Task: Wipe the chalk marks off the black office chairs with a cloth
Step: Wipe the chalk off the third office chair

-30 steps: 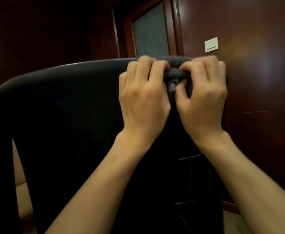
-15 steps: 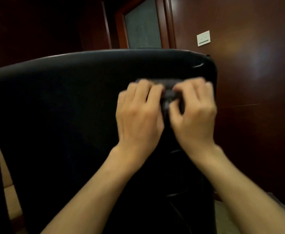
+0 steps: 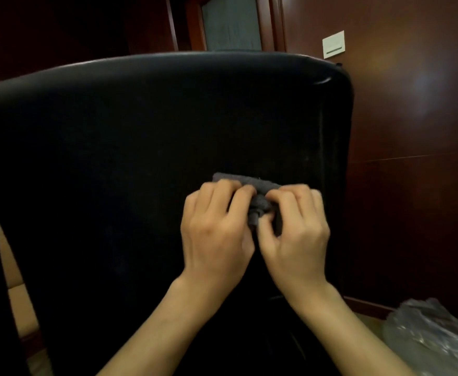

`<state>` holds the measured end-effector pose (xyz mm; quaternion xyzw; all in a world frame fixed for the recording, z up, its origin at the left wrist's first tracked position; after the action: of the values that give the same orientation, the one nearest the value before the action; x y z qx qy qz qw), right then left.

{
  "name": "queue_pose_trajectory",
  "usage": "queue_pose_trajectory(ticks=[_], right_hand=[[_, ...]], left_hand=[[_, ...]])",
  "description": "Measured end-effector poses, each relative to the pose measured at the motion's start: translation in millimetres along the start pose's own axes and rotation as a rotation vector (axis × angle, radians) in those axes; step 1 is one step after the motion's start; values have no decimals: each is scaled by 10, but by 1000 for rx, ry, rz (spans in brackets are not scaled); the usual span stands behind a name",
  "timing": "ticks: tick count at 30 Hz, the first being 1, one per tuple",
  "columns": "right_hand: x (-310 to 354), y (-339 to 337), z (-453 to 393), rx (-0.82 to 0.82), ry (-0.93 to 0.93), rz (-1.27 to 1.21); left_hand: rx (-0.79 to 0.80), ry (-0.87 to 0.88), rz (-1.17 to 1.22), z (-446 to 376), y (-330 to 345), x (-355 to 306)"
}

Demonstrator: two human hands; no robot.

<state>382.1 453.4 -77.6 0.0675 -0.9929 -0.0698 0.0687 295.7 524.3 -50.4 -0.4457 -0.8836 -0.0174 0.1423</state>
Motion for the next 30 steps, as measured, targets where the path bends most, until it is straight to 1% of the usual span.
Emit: queue_pose_trajectory(ticks=[4, 7, 9, 12, 14, 17, 20, 22, 25, 28, 30], right_hand=[[-33, -184, -386, -116, -15, 12], [-63, -209, -326, -151, -9, 29], [-112, -163, -42, -103, -11, 30], [-197, -77, 584, 33, 2, 47], [-222, -68, 776, 96, 6, 51], [-232, -128, 478, 87, -4, 46], [-220, -249, 29, -14, -4, 51], [-237, -289, -8, -57, 12, 56], [-334, -261, 419, -16, 23, 64], [-439, -203, 1248, 124, 89, 87], [-436, -200, 1606, 205, 123, 74]], left_hand=[[-56, -20, 54, -426, -103, -118], [-69, -20, 53, -420, -90, -167], [-50, 8, 42, -122, -8, -168], [-8, 27, 54, 523, 128, -150], [30, 28, 57, 729, 160, -162], [27, 27, 58, 477, 134, -216], [-16, -31, 79, 45, 70, -229], [-14, -49, 95, -40, 76, -252], [25, -10, 102, 364, 181, -309], [147, 85, 104, 1169, 340, -399], [209, 111, 124, 1523, 371, -426]])
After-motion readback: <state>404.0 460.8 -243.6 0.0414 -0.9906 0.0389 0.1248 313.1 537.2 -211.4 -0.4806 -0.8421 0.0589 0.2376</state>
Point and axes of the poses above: each hand's wrist, its own z-axis away from the middle knuckle, its own y-axis out of the palm, x = y × z, the point moved 8 cm from there along -z, towards the middle knuckle, and after that the axes turned 15 degrees about -z, right-handed, at the moved point
